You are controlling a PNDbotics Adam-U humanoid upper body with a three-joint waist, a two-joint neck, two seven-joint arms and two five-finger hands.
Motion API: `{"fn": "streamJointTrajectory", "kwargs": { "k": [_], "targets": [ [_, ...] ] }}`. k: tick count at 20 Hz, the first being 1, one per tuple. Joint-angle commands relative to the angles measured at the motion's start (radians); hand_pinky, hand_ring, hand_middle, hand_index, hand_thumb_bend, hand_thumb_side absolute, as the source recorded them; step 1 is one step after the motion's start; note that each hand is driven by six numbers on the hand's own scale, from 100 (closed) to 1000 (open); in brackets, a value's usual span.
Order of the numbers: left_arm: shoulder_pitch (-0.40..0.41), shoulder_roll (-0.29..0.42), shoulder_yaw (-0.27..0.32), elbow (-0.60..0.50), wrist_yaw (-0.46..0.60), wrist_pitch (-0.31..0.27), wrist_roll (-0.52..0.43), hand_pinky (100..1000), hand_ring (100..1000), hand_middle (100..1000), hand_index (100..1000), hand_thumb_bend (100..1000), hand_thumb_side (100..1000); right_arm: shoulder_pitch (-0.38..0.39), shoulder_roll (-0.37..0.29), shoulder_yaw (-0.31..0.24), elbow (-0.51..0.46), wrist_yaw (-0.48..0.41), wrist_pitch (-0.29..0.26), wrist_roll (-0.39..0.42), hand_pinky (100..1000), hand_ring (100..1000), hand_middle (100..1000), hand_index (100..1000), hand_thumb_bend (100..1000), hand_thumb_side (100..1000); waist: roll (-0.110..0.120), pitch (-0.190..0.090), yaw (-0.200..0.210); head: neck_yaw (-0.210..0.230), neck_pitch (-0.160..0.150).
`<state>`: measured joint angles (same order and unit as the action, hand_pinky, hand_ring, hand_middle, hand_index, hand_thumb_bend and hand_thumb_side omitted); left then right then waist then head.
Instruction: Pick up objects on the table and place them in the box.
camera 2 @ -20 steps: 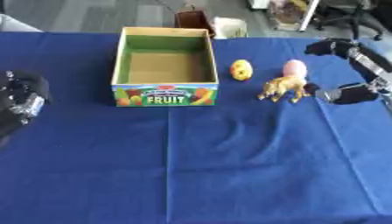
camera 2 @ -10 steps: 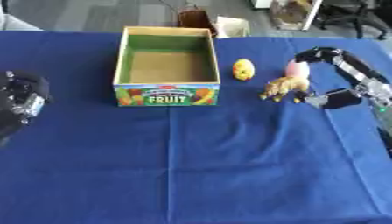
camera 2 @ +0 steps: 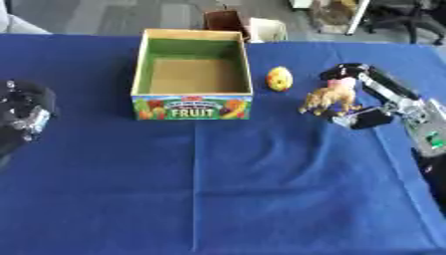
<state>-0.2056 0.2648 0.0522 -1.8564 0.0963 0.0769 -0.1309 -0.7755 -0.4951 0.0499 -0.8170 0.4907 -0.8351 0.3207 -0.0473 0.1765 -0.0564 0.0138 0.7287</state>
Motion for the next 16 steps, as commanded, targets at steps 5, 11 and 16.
{"fn": "streamJointTrajectory", "kwargs": {
  "k": [5,11,16],
  "targets": [
    [-0.017,0.012,0.0,-0.017,0.003,-0.003,-0.004,545,500,538,599,225,148,-0.039,-0.013,-0.025,0.04,0.133,-0.004,-0.074,824,805,720,844,305,100,0.006,-0.01,0.005,-0.005,-0.002],
    [-0.017,0.011,0.0,-0.017,0.002,-0.002,-0.004,545,500,538,599,227,149,-0.046,-0.022,-0.042,0.078,0.255,0.034,-0.212,820,801,711,836,283,100,0.006,-0.008,0.004,-0.005,-0.002],
    [-0.017,0.012,0.0,-0.017,0.001,-0.003,-0.003,545,500,537,599,228,148,-0.049,-0.032,-0.055,0.105,0.323,0.067,-0.307,818,802,710,835,280,100,0.007,-0.007,0.003,-0.005,-0.003]
  ]
}}
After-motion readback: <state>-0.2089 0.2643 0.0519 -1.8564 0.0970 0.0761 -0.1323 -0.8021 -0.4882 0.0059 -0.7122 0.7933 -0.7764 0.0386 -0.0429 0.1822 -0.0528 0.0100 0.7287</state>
